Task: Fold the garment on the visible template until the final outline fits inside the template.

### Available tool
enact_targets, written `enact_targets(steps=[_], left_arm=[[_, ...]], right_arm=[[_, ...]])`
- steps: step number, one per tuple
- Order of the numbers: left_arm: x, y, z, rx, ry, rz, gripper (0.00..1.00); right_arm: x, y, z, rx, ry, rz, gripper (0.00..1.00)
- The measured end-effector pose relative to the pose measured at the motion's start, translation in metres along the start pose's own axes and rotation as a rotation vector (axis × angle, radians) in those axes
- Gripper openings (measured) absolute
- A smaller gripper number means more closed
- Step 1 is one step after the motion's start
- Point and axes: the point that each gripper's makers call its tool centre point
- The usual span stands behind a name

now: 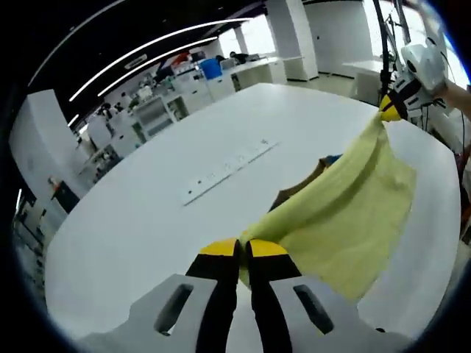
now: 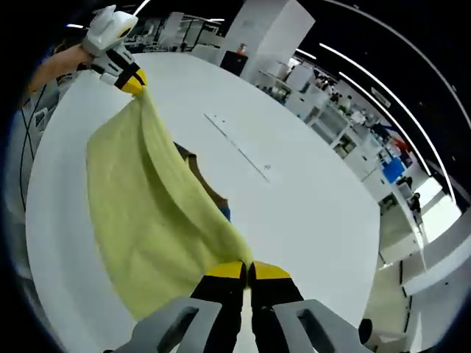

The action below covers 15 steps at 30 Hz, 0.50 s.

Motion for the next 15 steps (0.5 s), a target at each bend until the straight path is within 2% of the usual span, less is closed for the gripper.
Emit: enact_targets(steps=[11,12,15], left_arm=[[0.042,0.038,-0.001,-0.003,0.057,0.051,0.02],[0.046,0.042,-0.003,-0.053,0.060,0.047,0.02],[0.052,0.052,0.002,-0.092,0.062,0.057,0.02]], right_arm=[[0.039,0.032,0.006,0.013,-0.058,0.064,0.00],[0.041,0.034,0.006,0.017,-0.061,0.068,0.00],[0.049,0.039,0.006,0.026,-0.077,0.071,0.00]])
Point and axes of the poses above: the point that each gripper's makers call its tool centre point, and the gripper's own axes: x roughly forward along the fingers, z roughly to its left, y roughly out of its underside, and after that the axes turned 14 degrees about -z, right-handed
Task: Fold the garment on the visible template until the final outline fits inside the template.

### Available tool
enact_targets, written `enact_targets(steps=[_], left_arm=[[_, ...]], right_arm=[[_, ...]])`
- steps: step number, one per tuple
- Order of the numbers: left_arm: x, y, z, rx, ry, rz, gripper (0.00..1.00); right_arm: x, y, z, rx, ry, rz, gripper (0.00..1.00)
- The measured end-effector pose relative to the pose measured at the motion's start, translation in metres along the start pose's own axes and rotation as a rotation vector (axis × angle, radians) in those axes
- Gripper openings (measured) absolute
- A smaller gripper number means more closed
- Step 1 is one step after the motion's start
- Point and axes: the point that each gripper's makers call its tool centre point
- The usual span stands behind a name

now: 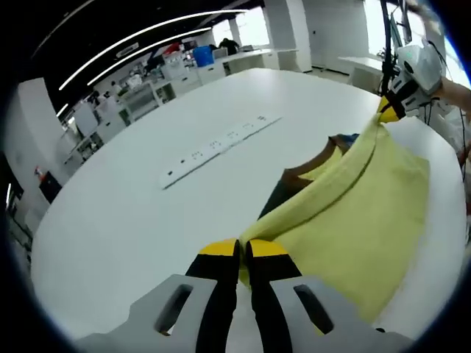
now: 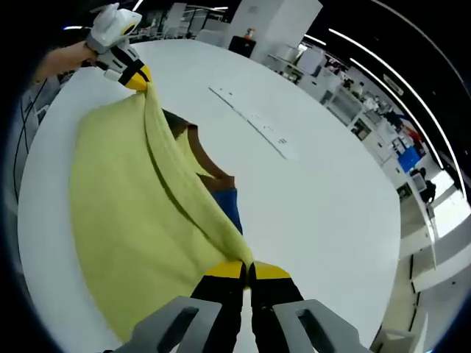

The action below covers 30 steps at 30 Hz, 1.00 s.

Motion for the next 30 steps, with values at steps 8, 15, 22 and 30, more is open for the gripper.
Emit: enact_targets(steps=[8,15,22,30], left_arm=[[0.012,0.017,-0.001,0.012,0.020,0.027,0.02],[0.016,0.023,-0.001,0.018,0.028,0.037,0.03],[0.011,0.019,-0.002,0.050,0.061,0.015,0.09],[0.005,0.021,-0.004,0.154,0.121,0.012,0.23]], right_arm=[[0.014,0.009,0.001,0.049,-0.036,-0.001,0.00],[0.021,0.017,0.004,0.071,-0.060,0.011,0.00],[0.016,0.014,0.005,0.066,-0.079,-0.009,0.10],[0.013,0.014,0.007,0.005,-0.085,-0.014,0.27]])
Point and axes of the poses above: the point that each gripper's makers call its tool centre point, and the gripper's own axes: x roughly forward along the fingers, z roughly to its left, y roughly out of its underside, and after that the axes turned 14 degrees about -z, right-handed
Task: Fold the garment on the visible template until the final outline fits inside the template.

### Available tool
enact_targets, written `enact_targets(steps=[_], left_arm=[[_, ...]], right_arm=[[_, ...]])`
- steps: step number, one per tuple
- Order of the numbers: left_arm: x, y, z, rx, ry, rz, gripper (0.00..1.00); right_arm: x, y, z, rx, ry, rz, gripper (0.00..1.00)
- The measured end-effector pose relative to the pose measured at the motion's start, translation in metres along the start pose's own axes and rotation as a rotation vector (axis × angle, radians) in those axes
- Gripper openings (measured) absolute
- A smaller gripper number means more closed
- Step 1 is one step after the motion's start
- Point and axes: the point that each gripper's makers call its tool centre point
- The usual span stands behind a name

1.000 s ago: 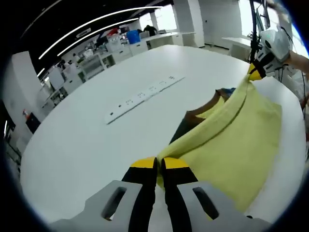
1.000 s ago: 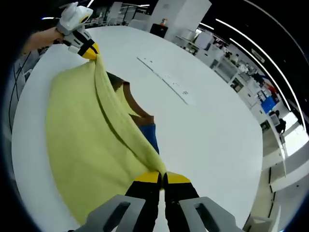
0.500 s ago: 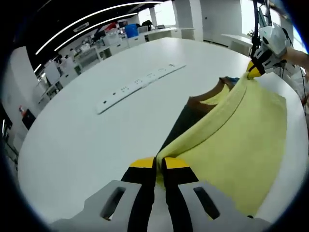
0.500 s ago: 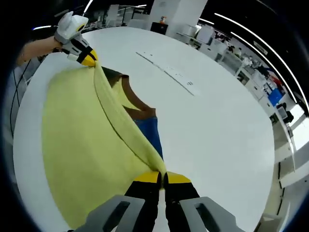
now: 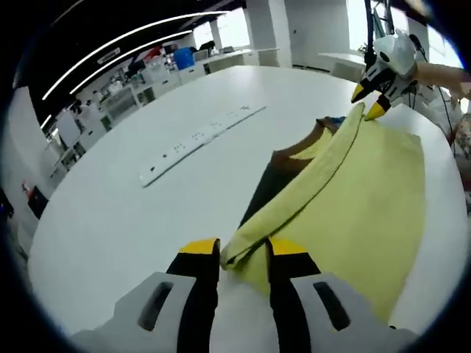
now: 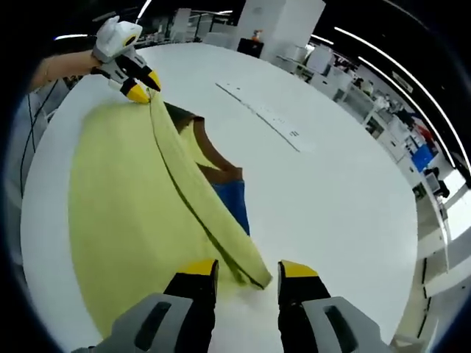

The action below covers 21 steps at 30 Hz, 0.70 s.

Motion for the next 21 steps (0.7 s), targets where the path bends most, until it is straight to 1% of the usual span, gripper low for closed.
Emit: enact_targets(steps=[1,2,4,5,6,7,8,9,13,15,16,17,18,19,20,21], left_arm=[[0.001,0.002,0.002,0.026,-0.007,0.012,0.23],[0.002,0.002,0.001,0.031,-0.009,0.011,0.23],[0.003,0.000,0.000,0.021,-0.006,-0.004,0.23],[0.003,-0.002,-0.004,0.039,0.019,-0.016,0.23],[0.003,-0.002,-0.005,0.063,0.026,-0.015,0.22],[0.002,0.001,-0.003,0.121,0.028,0.007,0.21],[0.001,0.003,-0.003,0.142,0.026,0.023,0.19],[0.002,0.004,-0.006,0.135,0.030,0.022,0.16],[0.002,0.003,-0.001,0.139,0.015,0.009,0.05],[0.001,0.001,0.003,0.136,-0.002,0.005,0.03],[0.000,0.001,0.006,0.136,-0.014,0.004,0.02],[0.000,-0.001,0.007,0.133,-0.018,-0.002,0.01],[0.000,-0.003,0.008,0.122,-0.024,-0.017,0.01],[0.000,-0.004,0.008,0.095,-0.033,-0.028,0.01],[0.001,-0.004,0.007,0.044,-0.041,-0.037,0.01],[0.001,-0.003,0.009,0.005,-0.053,-0.033,0.01]], right_arm=[[0.001,0.000,-0.001,-0.007,0.006,-0.001,0.26],[0.001,-0.001,-0.002,-0.017,0.014,-0.005,0.24],[0.001,0.001,-0.003,-0.030,0.017,0.004,0.24],[0.002,0.002,-0.003,-0.037,0.016,0.007,0.23],[0.002,0.002,-0.002,-0.062,0.011,0.009,0.20],[0.002,0.003,-0.002,-0.070,0.009,0.014,0.14],[0.002,0.006,-0.003,-0.085,0.014,0.028,0.11],[0.002,0.007,-0.004,-0.086,0.015,0.031,0.10],[0.002,0.007,-0.005,-0.054,0.021,0.016,0.05],[0.002,0.007,-0.005,-0.049,0.023,0.014,0.04],[0.001,0.005,-0.006,-0.043,0.027,0.009,0.01],[0.000,0.004,-0.006,-0.026,0.031,0.002,0.00],[0.000,0.000,-0.008,0.023,0.051,-0.020,0.00],[-0.001,0.000,-0.009,0.055,0.062,-0.026,0.00],[-0.001,-0.001,-0.010,0.095,0.069,-0.036,0.00],[0.000,-0.001,-0.011,0.162,0.074,-0.049,0.00]])
Point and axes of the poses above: the point that each gripper's makers call its tool centre point, and the gripper's own axes: x roughly forward along the fingers, z roughly to its left, y roughly out of its underside, and after that the axes turned 14 degrees about -z, right-handed
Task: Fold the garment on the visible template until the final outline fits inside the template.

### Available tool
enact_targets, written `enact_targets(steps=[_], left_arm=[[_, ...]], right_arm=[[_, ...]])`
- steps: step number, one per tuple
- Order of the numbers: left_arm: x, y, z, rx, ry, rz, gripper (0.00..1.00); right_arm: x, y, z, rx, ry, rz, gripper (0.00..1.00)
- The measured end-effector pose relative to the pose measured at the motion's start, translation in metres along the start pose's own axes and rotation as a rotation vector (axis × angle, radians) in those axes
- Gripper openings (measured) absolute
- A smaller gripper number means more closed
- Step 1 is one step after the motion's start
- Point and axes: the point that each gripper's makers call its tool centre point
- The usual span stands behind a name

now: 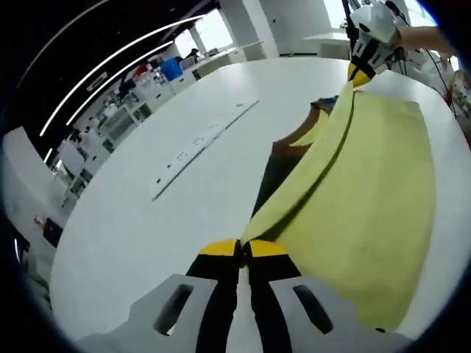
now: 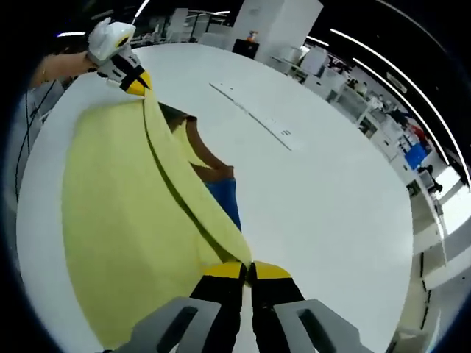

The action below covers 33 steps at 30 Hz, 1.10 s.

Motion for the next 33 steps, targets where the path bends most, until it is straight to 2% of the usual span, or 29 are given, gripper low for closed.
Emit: enact_targets(steps=[4,7,9,11,14,15,20,25,29,33], left_arm=[[0.003,0.002,0.008,-0.126,-0.062,-0.013,0.02],[0.005,0.002,0.010,-0.159,-0.073,-0.003,0.02],[0.005,0.005,0.011,-0.212,-0.091,0.020,0.03],[0.007,0.003,0.014,-0.220,-0.108,0.011,0.04],[0.010,0.003,0.015,-0.282,-0.118,0.010,0.04],[0.009,0.004,0.018,-0.305,-0.149,0.017,0.05],[0.013,0.005,0.015,-0.309,-0.145,0.024,0.05],[0.008,0.008,0.014,-0.317,-0.150,0.030,0.07],[0.001,0.005,0.018,-0.317,-0.155,0.015,0.13],[-0.005,0.001,0.016,-0.371,-0.143,-0.022,0.24]], right_arm=[[0.000,0.000,-0.005,0.150,0.042,-0.018,0.00],[0.000,-0.002,-0.009,0.171,0.049,-0.030,0.00],[0.001,-0.001,-0.009,0.212,0.049,-0.024,0.01],[0.002,-0.001,-0.013,0.216,0.056,-0.023,0.02],[0.005,-0.001,-0.016,0.236,0.068,-0.022,0.03],[0.006,0.000,-0.019,0.246,0.080,-0.018,0.04],[0.010,0.003,-0.023,0.279,0.099,-0.009,0.05],[0.008,0.007,-0.034,0.323,0.155,0.002,0.15],[0.005,0.002,-0.029,0.367,0.127,-0.014,0.23],[-0.002,-0.001,-0.020,0.395,0.094,-0.012,0.35]])
Point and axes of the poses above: the point that each gripper's makers call its tool centre point, and the gripper's own axes: x roughly forward along the fingers, z roughly to its left, y roughly out of its underside, and after that the axes turned 14 degrees about -z, right-handed
